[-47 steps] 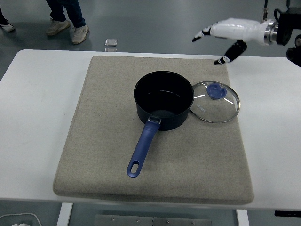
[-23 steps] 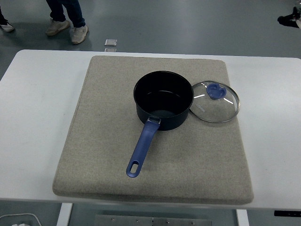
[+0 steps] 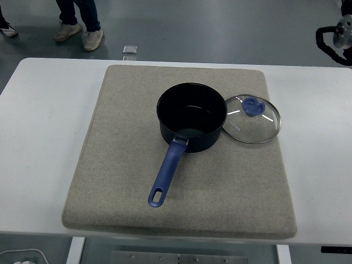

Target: Lift the pot lid and place it to the right of the pot.

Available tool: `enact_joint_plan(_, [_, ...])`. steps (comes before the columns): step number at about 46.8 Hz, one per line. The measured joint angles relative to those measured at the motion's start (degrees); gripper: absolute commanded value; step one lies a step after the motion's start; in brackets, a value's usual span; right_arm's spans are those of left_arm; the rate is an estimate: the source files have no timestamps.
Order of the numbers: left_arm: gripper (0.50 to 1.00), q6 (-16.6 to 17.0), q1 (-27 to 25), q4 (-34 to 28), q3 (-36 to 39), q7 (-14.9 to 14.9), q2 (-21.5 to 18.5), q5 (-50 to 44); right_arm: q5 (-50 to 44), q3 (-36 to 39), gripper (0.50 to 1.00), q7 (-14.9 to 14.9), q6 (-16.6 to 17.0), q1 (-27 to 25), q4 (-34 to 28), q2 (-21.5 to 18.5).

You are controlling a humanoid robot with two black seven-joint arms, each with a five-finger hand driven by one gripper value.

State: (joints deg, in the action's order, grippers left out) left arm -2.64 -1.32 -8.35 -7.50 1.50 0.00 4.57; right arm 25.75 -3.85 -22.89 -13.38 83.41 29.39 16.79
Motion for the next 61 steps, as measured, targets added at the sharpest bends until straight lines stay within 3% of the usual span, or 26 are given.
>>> enact_joint_plan(19, [1.000, 0.0, 0.0, 0.0, 0.0, 0.0, 0.0, 0.0, 2.8, 0.0, 0.907, 0.1, -2.2, -5.1, 1.6, -1.9])
enact_joint_plan(61, [1.000, 0.0, 0.0, 0.0, 0.0, 0.0, 0.0, 0.0, 2.5, -0.3, 0.909, 0.8, -1.6, -10.4, 2.7, -2.6])
